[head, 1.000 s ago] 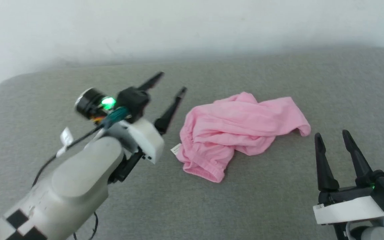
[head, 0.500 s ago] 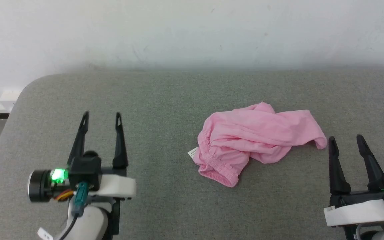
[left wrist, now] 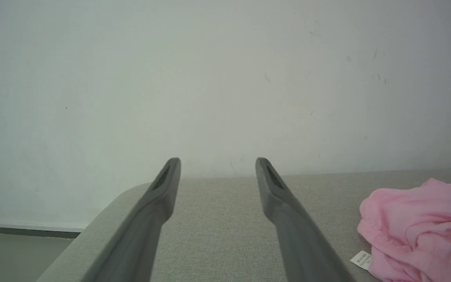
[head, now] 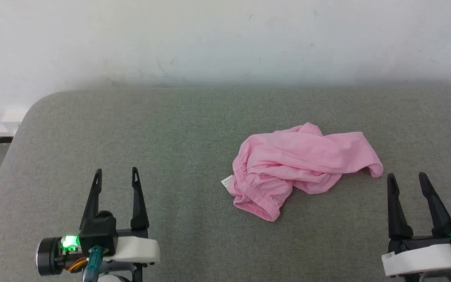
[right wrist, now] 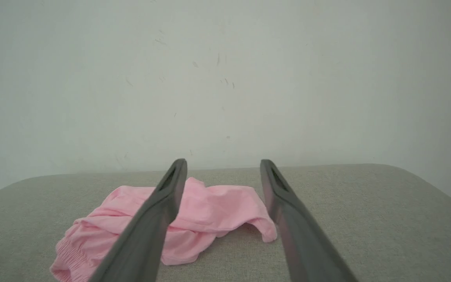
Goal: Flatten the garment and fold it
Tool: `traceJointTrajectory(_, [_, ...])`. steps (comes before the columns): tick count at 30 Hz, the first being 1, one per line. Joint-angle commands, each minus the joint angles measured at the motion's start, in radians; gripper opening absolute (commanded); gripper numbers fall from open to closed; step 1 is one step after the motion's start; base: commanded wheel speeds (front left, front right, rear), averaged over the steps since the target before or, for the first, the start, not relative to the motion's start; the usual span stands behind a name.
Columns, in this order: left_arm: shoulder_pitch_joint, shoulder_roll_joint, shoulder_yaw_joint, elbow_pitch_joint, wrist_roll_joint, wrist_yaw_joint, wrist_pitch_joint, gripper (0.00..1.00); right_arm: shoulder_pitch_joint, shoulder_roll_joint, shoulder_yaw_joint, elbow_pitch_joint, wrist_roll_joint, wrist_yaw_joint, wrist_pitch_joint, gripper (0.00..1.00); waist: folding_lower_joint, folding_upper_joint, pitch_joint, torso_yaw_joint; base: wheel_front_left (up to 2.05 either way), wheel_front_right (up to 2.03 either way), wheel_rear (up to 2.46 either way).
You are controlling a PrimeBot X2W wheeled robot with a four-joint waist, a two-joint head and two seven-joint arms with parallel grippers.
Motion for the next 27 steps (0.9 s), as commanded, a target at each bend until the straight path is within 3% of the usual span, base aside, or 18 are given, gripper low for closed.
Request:
traceJointTrajectory(1, [0.014, -0.012, 0.014, -0.005, 0.014, -0.016, -0.005, 1.00, 0.001, 0.002, -0.004, -0.002, 0.010, -0.002, -0.005, 1.00, 0.0000, 0.0000, -0.001, 0.000, 0.00, 0.00, 0.00])
traceJointTrajectory(7, [0.005, -0.049, 0.061, -0.016, 0.053, -0.078, -0.005, 1.00, -0.129, -0.013, -0.023, -0.051, -0.100, -0.002, -0.005, 1.00, 0.0000, 0.0000, 0.012, -0.008, 0.00, 0.00, 0.00])
traceJointTrajectory(11, [-0.012, -0.066, 0.085, -0.016, 0.072, -0.107, -0.005, 1.00, -0.243, -0.126, -0.022, -0.015, -0.103, -0.002, -0.005, 1.00, 0.0000, 0.0000, 0.030, -0.006, 0.00, 0.00, 0.00])
traceJointTrajectory(15, [-0.016, -0.083, 0.102, -0.015, 0.084, -0.130, -0.005, 1.00, -0.334, -0.283, 0.095, 0.169, -0.028, -0.002, 0.007, 1.00, 0.0000, 0.0000, 0.044, -0.001, 0.00, 0.00, 0.00])
traceJointTrajectory(18, [-0.020, -0.095, 0.118, -0.017, 0.090, -0.142, -0.005, 1.00, -0.417, -0.400, 0.247, 0.253, 0.096, -0.002, 0.124, 1.00, 0.0000, 0.0000, 0.068, 0.004, 0.00, 0.00, 0.00])
traceJointTrajectory(24, [-0.055, -0.121, 0.126, -0.029, 0.107, -0.164, -0.005, 1.00, -0.574, -0.626, 0.545, 0.305, 0.373, -0.002, 0.526, 1.00, 0.0000, 0.0000, 0.148, 0.031, 0.00, 0.00, 0.00])
traceJointTrajectory(27, [-0.082, -0.132, 0.128, -0.030, 0.111, -0.173, -0.005, 1.00, -0.647, -0.701, 0.645, 0.318, 0.467, -0.002, 0.674, 1.00, 0.0000, 0.0000, 0.189, 0.054, 0.00, 0.00, 0.00])
